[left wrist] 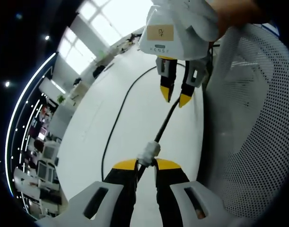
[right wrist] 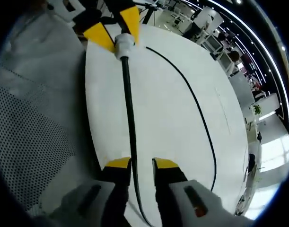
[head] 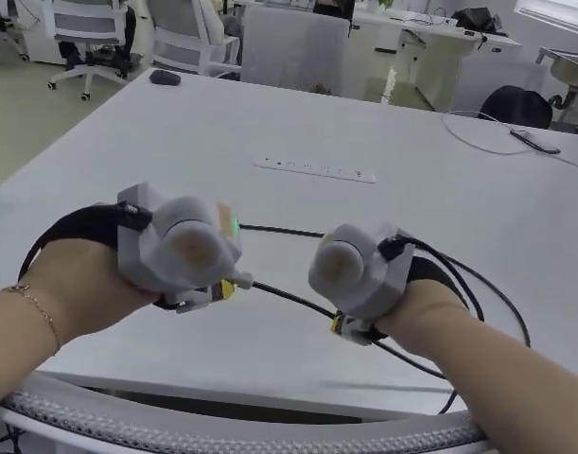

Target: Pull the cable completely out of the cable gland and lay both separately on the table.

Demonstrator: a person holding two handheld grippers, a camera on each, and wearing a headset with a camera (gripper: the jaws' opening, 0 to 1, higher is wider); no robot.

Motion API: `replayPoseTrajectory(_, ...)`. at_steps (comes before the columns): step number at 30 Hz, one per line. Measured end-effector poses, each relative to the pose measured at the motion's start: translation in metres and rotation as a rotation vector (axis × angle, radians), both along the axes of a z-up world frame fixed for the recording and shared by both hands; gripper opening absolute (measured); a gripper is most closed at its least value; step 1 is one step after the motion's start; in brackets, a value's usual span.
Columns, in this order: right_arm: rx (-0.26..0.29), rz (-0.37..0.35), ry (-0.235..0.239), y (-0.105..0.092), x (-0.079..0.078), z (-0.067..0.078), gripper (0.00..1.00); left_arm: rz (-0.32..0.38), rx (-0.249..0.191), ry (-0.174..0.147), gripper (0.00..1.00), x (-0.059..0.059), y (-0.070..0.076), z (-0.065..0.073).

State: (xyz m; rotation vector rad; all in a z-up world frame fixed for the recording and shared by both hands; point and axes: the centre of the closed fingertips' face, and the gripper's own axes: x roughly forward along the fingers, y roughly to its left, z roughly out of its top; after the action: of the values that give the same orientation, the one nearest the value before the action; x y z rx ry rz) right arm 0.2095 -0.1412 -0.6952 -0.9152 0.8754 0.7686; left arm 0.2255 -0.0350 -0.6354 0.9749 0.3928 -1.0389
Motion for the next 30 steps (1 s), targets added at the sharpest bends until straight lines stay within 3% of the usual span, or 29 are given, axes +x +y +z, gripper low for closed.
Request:
replayPoseTrajectory(2,0.126,0.046,-0.006,0.027,-0.003,0.008,0.31,-0.006,0.005,0.003,0.14,-0.001,-0.001,-0.001)
replayPoseTrajectory(3,0.16,0.075,-0.011,0.036,-0.004,0.013,0.32,-0.014,0.01,0.0,0.14,-0.002,-0.001,-0.002)
replayPoseTrajectory(7,0.269,0.197,-0.087,0.07,-0.007,0.035,0.3,-0.03,0.016,0.005,0.14,-0.005,-0.002,-0.003)
replayPoseTrajectory(10,0.323,0.245,-0.115,0.084,-0.009,0.046,0.21,-0.058,0.02,0.01,0.14,-0.009,-0.004,-0.005)
replayPoseTrajectory(15,0.306,0.263,-0.1,0.084,-0.011,0.04,0.06,-0.088,0.025,0.018,0.15,-0.014,-0.009,-0.007)
replayPoseTrajectory(17,0.307,0.252,-0.098,0.084,-0.01,0.039,0.05,-0.077,0.015,0.032,0.14,-0.014,-0.009,-0.008)
replayPoseTrajectory(19,0.297,0.235,-0.091,0.081,-0.008,0.037,0.05,-0.067,0.023,0.022,0.14,-0.011,-0.006,-0.007)
replayPoseTrajectory(21,0.231,0.205,-0.079,0.068,-0.006,0.028,0.05,-0.053,0.019,0.024,0.14,-0.008,-0.004,-0.007)
replayPoseTrajectory(30,0.111,0.076,0.001,0.032,-0.004,0.004,0.05,-0.036,0.019,0.023,0.15,-0.006,-0.003,-0.007)
